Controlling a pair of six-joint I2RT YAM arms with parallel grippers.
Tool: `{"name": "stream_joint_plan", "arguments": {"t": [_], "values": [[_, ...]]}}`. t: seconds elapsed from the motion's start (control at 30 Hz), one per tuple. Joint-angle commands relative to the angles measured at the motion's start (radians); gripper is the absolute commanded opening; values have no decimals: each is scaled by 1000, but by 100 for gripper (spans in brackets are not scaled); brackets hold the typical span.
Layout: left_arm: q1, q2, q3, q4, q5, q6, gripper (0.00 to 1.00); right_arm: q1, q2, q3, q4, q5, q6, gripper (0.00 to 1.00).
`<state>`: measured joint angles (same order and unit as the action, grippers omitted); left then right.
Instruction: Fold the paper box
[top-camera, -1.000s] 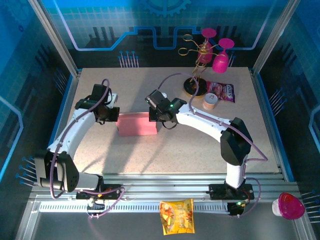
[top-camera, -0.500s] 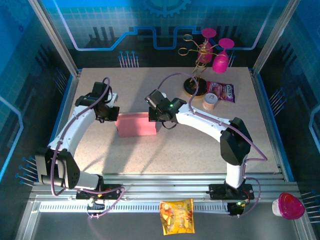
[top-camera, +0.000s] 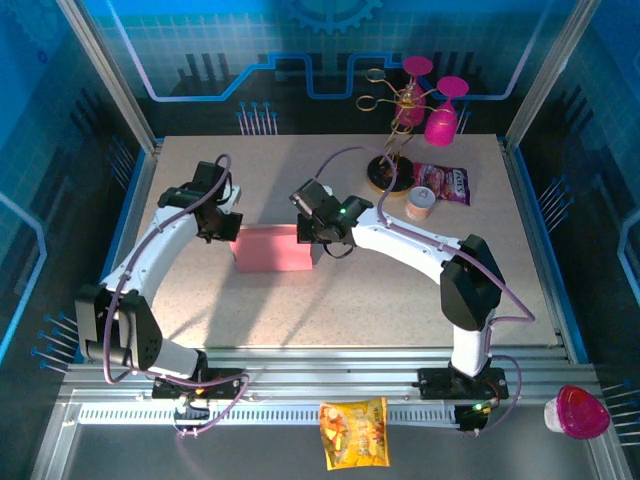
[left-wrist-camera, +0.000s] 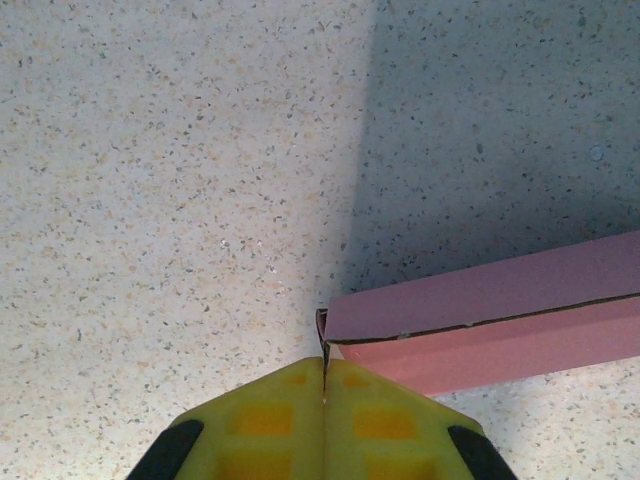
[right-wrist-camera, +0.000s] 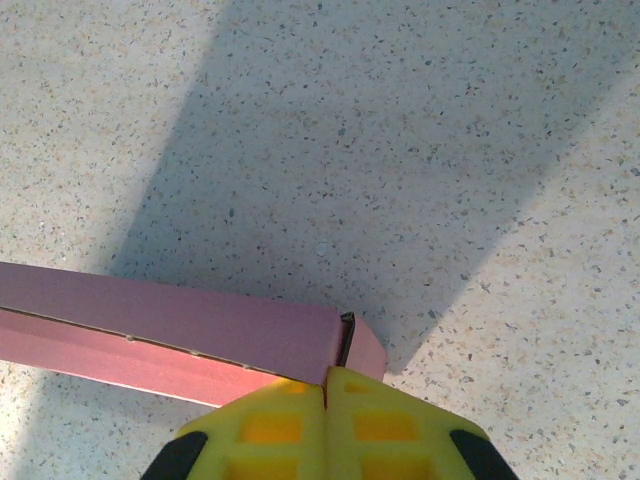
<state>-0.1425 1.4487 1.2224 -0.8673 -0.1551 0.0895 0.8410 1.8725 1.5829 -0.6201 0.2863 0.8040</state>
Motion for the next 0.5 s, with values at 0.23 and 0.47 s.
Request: {"name": "stream_joint_plan", "arguments": {"t": [0.23,0.47], "values": [[-22,8,21,-15,-117,38,0,-14,42,-11,-108,0,9,0],[-28,4,28,-19,-83,11,0,-14,41,-10,-109,0,10,0]]}}
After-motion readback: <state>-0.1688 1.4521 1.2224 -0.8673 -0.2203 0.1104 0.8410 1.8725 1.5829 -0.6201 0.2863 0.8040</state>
